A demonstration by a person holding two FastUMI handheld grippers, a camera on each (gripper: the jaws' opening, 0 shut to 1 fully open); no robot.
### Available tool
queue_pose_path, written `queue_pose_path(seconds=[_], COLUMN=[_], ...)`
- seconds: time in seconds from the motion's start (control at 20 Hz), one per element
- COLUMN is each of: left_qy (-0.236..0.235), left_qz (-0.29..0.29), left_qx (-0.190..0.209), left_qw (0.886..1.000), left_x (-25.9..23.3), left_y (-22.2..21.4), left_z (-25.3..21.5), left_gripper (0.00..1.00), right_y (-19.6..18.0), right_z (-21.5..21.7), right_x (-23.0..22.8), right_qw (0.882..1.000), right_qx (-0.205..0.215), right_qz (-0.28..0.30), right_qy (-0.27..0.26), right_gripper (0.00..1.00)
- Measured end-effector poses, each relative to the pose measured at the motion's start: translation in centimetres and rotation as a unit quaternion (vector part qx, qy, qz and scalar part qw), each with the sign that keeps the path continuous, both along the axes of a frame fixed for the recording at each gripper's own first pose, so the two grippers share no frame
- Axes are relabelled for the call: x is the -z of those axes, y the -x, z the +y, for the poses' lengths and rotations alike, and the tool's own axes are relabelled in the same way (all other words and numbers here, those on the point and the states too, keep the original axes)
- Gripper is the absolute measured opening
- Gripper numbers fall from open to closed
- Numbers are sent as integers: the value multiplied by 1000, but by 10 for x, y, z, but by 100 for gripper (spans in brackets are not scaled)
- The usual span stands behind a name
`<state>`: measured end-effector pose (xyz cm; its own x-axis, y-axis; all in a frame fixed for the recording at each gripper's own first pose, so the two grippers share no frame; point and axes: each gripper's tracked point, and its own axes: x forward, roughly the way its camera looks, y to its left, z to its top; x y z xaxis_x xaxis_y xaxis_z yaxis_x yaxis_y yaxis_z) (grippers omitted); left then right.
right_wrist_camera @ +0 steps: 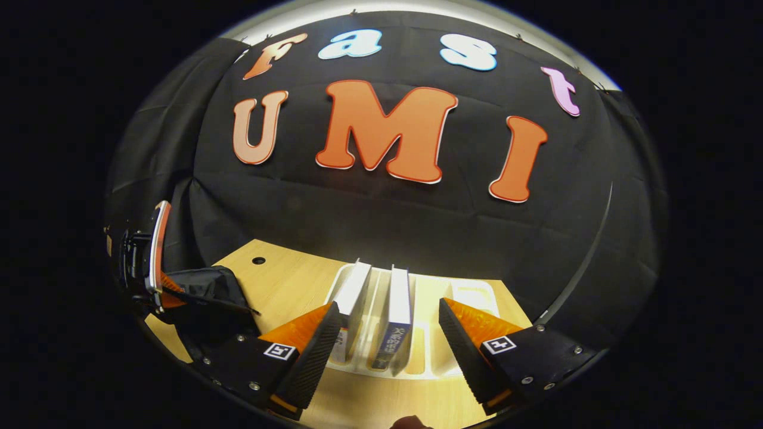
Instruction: Open the schoolbag, grab two books from the bookshelf and put them into the schoolbag.
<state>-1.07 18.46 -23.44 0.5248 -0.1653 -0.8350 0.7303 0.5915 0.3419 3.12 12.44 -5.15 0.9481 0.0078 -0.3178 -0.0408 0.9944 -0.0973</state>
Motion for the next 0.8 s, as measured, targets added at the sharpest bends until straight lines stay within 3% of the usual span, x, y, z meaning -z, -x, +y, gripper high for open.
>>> queue_pose_path(seconds=[0.2, 0.45, 0.65, 0.8], left_qy=[38, 98, 136, 138], left_qz=[20, 45, 88, 100], left_qx=[18, -8, -40, -56], left_qw=[999, 994, 986, 984], left_x=[-16, -40, -51, -56], left_y=[-14, -34, -40, -49], left_z=[15, 27, 33, 37], left_gripper=[6, 6, 6, 5], right_y=[-12, -45, -75, -102], right_z=[30, 42, 47, 47], right_x=[6, 9, 19, 20], right_qw=[997, 984, 969, 967], right_qx=[-6, -21, -43, -51], right_qz=[79, 165, 233, 243], right_qy=[-14, -66, -67, -50], right_gripper=[98, 98, 98, 98])
